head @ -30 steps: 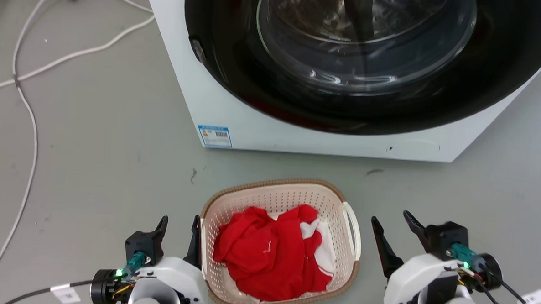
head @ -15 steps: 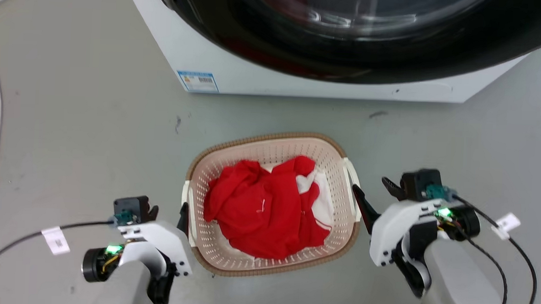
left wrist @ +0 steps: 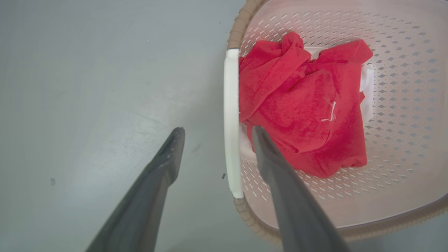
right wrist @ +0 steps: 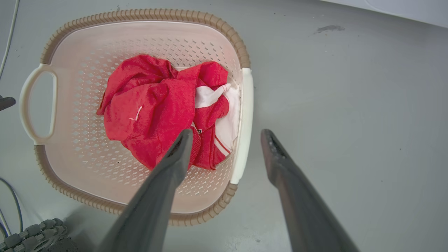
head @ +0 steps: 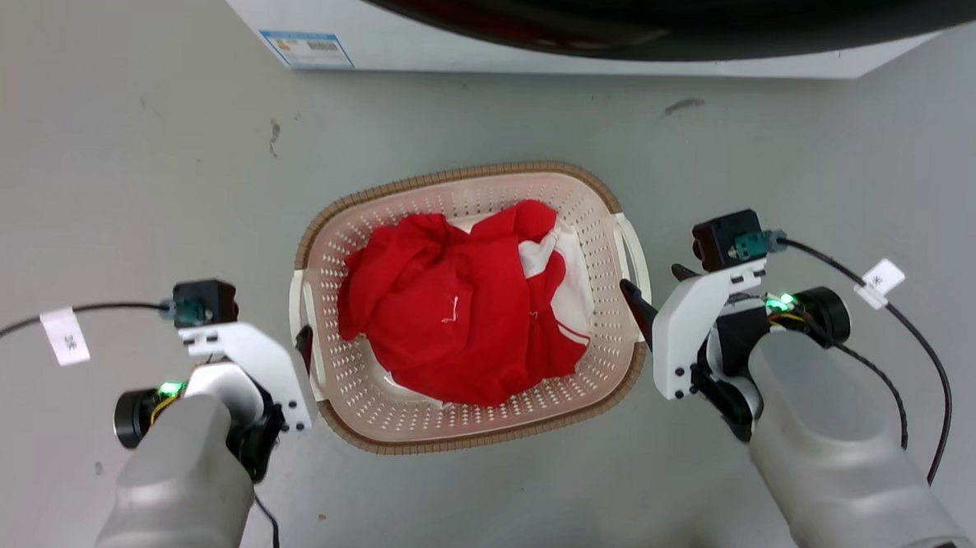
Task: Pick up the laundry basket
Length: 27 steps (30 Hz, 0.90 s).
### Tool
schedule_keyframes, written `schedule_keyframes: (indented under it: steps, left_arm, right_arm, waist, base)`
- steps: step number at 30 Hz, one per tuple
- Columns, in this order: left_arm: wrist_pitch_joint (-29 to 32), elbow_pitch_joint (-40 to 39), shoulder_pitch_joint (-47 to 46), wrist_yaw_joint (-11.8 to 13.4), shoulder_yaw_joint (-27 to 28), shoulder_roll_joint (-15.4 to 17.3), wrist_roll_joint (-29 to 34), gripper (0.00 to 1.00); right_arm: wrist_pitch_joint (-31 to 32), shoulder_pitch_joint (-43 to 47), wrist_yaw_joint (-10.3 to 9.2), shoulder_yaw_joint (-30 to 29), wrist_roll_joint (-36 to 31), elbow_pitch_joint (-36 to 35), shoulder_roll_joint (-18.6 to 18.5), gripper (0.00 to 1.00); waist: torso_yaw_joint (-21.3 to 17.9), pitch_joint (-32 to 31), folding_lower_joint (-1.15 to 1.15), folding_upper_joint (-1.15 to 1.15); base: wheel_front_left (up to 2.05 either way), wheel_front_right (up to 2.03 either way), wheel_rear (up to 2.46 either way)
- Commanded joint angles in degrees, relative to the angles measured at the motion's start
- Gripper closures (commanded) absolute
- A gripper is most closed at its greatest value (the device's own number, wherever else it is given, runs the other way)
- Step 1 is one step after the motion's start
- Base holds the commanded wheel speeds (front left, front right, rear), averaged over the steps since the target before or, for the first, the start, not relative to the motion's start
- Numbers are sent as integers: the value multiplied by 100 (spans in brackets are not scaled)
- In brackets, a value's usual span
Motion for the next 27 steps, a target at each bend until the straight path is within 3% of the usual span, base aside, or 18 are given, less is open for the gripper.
schedule_keyframes:
  steps: [1,15,27]
  left_arm:
    - [21,36,-149,-26,-3,28,-9,0]
    - [416,626,-1190,-80,-189,66,-17,0]
    - [791,870,-1599,-154,-220,-53,-188,0]
  right_arm:
    - [33,-142,-4,46,61,78,20,0]
    - [244,-1258,-4,707,496,1112,46,0]
    - [633,-1552,-4,1006,864,1367,59,0]
  waist:
    - [-26,138,-1,0]
    - [67,887,-1,0]
    - [157,1288,-1,0]
  base:
    - [0,0,0]
    - [0,0,0]
    - [0,0,0]
